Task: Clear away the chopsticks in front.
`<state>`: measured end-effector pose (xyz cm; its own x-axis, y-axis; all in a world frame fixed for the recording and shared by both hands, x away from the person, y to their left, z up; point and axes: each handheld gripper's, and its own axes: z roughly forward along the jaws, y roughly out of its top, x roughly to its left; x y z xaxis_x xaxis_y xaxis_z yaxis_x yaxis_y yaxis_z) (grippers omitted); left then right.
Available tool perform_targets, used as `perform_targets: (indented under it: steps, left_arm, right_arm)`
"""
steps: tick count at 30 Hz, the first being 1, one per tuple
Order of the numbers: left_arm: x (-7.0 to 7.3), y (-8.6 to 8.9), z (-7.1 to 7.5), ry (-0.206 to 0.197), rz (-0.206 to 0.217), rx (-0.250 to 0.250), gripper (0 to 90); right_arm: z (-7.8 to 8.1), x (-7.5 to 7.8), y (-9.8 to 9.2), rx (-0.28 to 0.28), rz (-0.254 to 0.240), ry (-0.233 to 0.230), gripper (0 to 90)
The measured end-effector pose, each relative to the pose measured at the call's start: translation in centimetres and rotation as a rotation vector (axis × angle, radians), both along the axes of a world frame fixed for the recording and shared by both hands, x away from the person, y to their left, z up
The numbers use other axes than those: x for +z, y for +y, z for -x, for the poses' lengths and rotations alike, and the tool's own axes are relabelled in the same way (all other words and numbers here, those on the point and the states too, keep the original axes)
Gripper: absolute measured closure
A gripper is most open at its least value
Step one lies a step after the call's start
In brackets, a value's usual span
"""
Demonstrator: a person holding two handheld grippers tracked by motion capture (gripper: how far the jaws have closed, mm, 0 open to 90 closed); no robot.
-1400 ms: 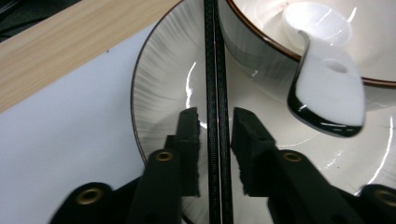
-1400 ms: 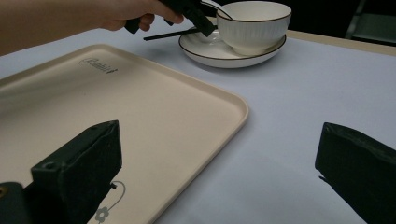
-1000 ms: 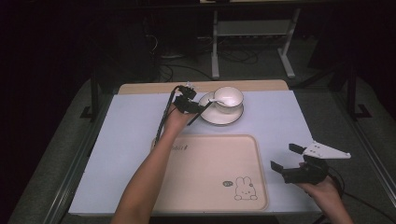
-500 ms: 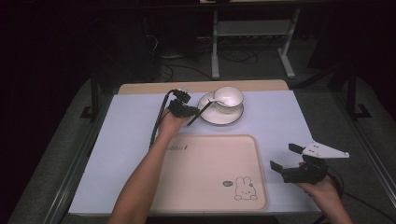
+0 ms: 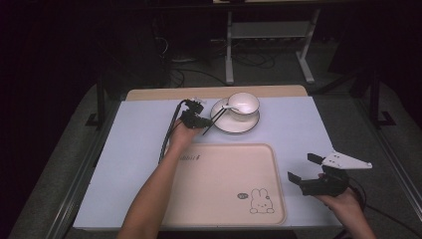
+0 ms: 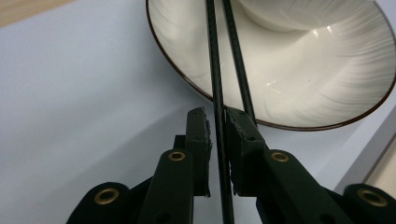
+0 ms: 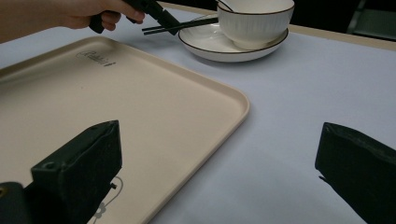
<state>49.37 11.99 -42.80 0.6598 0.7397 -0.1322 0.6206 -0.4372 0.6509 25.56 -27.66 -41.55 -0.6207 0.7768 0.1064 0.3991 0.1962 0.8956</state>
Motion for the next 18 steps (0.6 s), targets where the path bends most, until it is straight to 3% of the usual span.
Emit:
perform_targets:
  steps: [7, 18]
  left_arm:
    - [-0.07, 0.04, -0.03, 0.0, 0.004, 0.003, 84.4]
    - [0.24, 0.63, 0.23, -0.017, -0.003, 0.035, 85.4]
  right_arm:
    - [0.01, 0.01, -0.01, -0.001, 0.0, 0.0, 0.0]
    - [0.02, 0.01, 0.01, 0.001, 0.001, 0.001, 0.1]
